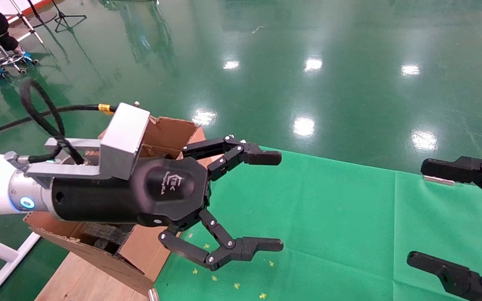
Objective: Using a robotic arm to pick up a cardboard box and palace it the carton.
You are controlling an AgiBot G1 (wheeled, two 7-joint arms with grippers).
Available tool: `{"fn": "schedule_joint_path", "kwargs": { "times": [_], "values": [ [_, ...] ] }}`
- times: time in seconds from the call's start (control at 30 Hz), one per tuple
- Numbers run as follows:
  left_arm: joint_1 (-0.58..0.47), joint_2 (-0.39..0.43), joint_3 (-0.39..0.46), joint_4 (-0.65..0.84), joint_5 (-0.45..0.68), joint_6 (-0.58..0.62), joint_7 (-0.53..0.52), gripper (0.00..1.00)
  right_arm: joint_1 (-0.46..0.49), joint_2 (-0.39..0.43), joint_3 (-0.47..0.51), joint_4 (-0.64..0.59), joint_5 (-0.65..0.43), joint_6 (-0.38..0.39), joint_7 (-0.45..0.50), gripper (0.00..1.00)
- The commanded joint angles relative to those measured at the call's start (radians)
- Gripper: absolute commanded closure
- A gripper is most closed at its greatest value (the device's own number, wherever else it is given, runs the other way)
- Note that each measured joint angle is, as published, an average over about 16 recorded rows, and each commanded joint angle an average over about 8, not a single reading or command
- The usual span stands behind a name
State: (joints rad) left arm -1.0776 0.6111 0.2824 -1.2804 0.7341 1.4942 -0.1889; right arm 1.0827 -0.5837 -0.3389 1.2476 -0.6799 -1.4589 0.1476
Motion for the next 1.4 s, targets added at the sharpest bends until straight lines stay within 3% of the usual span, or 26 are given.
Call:
{"fn": "schedule_joint_path", "kwargs": {
  "times": [0.03, 1.4],
  "values": [
    [0.0, 0.0, 0.0, 0.0, 0.0, 0.0, 0.0, 0.0, 0.0, 0.0, 0.0, 0.0, 0.0, 0.0, 0.0, 0.0],
    [-0.001, 0.0, 0.0, 0.0, 0.001, 0.0, 0.0, 0.0, 0.0, 0.0, 0.0, 0.0, 0.0, 0.0, 0.0, 0.0]
  ]
}}
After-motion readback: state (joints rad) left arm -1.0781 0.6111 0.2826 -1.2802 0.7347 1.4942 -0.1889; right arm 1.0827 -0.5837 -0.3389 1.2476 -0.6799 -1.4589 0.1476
